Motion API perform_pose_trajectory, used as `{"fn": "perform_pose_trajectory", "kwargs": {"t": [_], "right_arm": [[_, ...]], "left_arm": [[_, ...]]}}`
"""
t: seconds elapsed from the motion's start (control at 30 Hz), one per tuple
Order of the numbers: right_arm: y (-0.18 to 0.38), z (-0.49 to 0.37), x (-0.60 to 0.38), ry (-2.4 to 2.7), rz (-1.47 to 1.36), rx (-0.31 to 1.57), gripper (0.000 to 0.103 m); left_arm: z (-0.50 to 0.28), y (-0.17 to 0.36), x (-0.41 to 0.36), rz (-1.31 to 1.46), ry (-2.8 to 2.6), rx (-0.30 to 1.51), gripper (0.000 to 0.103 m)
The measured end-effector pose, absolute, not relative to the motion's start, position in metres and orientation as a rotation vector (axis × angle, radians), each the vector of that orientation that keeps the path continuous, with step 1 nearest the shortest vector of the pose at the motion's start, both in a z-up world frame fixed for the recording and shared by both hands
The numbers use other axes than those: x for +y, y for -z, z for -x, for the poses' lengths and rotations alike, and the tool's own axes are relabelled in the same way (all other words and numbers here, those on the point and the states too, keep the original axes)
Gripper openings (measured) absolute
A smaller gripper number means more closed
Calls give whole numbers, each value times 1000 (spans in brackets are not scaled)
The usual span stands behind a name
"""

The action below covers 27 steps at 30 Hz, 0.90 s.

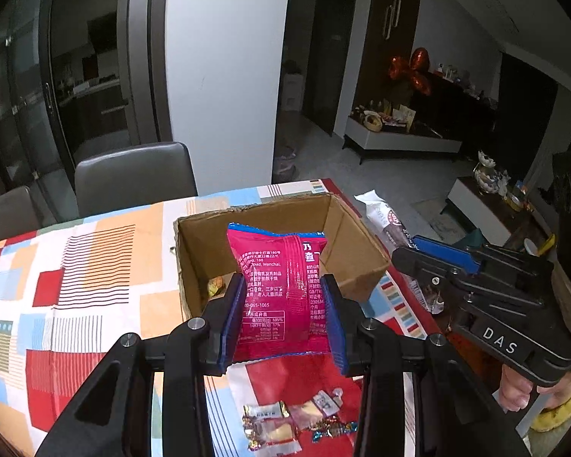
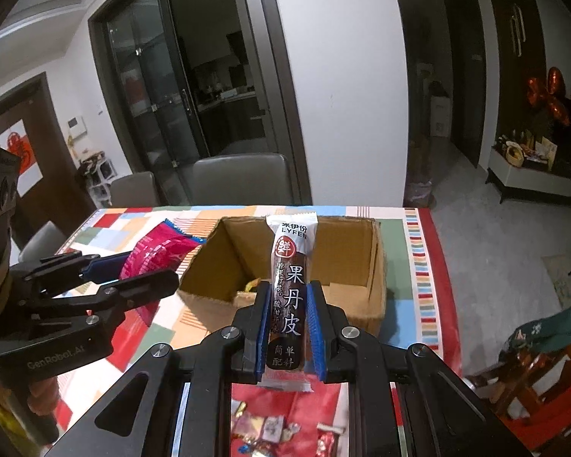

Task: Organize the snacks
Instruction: 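Carry the pink bag and dark bar into the box and open both tools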

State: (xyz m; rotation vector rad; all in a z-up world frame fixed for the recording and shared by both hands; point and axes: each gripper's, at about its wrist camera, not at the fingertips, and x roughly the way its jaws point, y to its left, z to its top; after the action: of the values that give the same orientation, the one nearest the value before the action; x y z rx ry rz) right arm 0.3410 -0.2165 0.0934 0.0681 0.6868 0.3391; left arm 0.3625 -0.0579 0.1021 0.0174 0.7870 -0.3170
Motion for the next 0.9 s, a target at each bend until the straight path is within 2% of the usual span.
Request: {"fn": "perform_pose_trajectory", "kwargs": {"t": [0.63,0.67,0.7,0.77,0.8,0.9], "right_arm": [[-62,-412,-214,-295,-55,768,20],[-61,-413,-214,-286,-58,766,20],[-61,-413,-214,-279,-56,761,21],[-60,-415,-215,-268,-50,761,39],[-60,-414,-216,-254,-52,751,44],[-62,-411,-219,-248,-51,739,44]], "left_arm": [[-425,-61,-71,-48,288,851,39],[-428,-60,-70,-45,281,852,42],[-430,-58,-71,-44,273,851,44],[-432,-58,-70,-47,257,846,56],[-431,-58,-69,-49,244,838,56],[-425,-61,-68,-58,232,821,58]]}}
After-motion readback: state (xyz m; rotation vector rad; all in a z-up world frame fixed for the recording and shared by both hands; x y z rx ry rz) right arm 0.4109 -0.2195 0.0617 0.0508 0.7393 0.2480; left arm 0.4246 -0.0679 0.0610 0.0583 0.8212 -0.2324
